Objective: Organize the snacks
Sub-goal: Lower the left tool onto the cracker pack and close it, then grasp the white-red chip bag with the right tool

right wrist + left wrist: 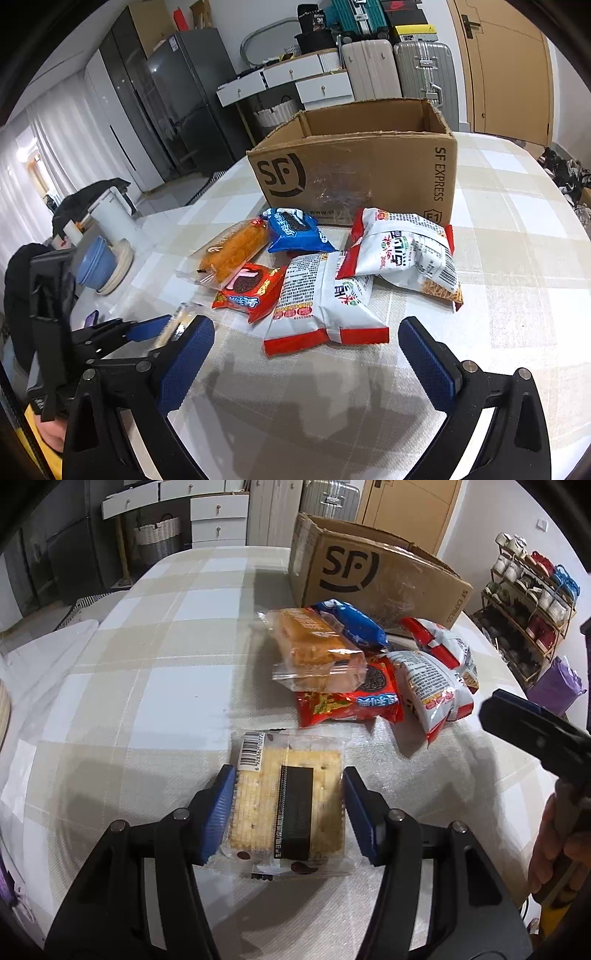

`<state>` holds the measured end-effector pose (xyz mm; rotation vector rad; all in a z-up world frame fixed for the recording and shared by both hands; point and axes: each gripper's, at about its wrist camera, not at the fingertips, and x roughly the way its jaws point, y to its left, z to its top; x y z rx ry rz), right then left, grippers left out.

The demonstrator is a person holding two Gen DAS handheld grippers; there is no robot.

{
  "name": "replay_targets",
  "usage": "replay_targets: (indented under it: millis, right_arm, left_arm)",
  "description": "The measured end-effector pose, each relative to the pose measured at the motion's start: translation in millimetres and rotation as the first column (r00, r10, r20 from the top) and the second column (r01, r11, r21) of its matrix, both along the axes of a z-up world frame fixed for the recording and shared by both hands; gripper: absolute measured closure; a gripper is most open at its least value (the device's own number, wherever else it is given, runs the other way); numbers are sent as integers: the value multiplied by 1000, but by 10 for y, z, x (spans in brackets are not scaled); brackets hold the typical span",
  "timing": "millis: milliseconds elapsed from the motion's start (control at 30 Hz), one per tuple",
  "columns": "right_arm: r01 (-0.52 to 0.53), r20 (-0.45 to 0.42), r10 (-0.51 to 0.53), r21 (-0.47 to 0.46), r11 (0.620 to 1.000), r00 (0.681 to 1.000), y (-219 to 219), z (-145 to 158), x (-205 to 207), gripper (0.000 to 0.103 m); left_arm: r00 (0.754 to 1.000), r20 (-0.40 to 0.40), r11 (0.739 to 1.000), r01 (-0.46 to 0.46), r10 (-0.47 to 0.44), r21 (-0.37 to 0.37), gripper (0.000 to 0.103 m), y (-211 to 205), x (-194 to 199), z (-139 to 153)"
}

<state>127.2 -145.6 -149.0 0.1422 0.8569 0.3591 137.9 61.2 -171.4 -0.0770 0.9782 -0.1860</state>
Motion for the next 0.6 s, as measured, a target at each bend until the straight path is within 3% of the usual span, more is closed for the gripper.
replay_targets:
  millis: [367,467,533,600]
  right_arm:
    - [26,-57,-34,-145,989,998,146,-178,349,3]
    - [35,-66,-47,-165,986,997,179,-215,418,10]
    - [35,-85,-51,-171,985,995,206,-257,480,20]
    - [30,-104,-49,-171,985,993,243,-303,517,23]
  left_arm:
    - [999,38,999,-13,15,-44,48,213,-156,106]
    - [999,40,998,-16,18,-53,48,230,-173,107]
    - [999,37,998,-16,18,-58,48,240,-178,99]
    - [999,35,998,-16,18,-61,48,246,-181,96]
